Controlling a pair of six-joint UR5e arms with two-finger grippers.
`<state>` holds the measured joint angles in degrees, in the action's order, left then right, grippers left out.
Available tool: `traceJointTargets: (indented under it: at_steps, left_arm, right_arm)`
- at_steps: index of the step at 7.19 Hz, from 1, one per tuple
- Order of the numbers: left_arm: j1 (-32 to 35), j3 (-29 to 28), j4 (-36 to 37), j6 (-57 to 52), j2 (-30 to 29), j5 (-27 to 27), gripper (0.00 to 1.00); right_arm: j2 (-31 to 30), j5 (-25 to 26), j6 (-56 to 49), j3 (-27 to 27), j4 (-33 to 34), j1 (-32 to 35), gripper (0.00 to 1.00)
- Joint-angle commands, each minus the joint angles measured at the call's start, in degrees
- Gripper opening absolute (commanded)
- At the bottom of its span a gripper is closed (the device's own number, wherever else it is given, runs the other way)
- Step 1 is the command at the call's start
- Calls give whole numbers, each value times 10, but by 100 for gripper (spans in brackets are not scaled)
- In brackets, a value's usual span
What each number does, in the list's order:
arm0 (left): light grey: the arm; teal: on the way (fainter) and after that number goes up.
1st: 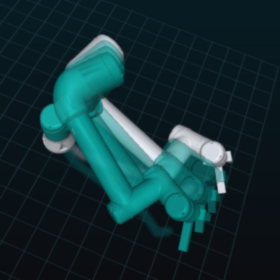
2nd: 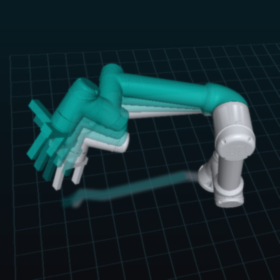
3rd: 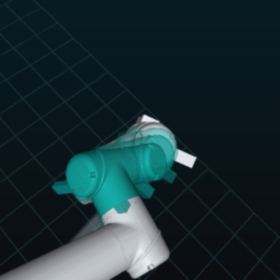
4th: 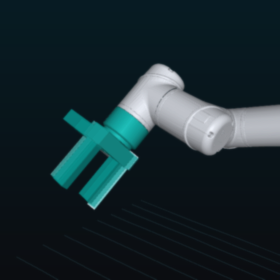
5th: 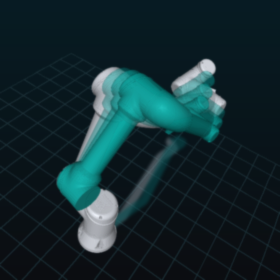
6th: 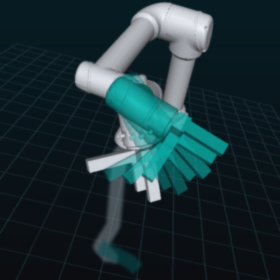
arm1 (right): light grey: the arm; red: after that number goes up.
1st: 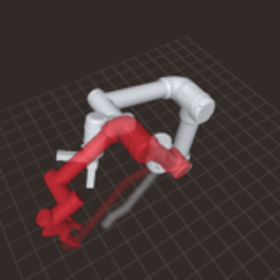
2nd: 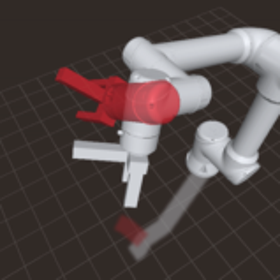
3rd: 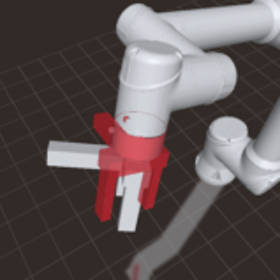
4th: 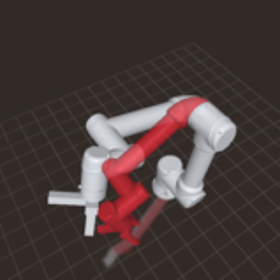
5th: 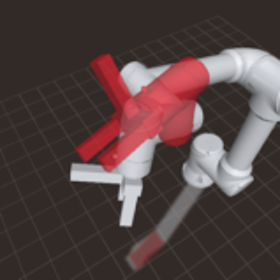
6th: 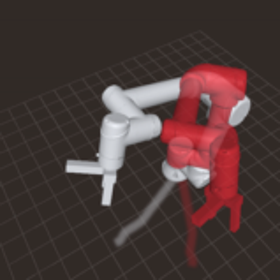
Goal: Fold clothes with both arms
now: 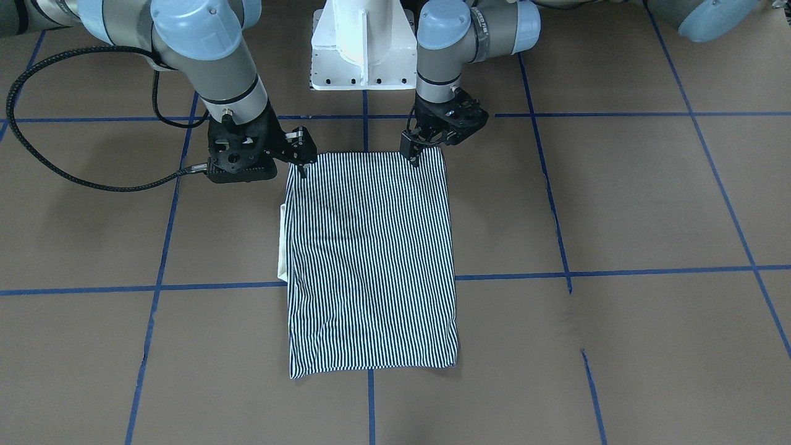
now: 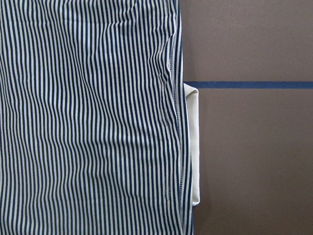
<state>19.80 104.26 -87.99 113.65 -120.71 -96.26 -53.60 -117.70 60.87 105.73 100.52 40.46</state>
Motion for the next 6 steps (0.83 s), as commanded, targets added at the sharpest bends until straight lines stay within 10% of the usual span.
traceJointTargets:
  at_steps: [1,6]
  left_arm:
    - [-8,-11,4,8,3,10,100]
    - [-7,-22,5,7,2,12,96]
  right_arm:
    - [-1,0,8,0,-4,-1,100]
    - [-1,-1,7,2,-4,-1,100]
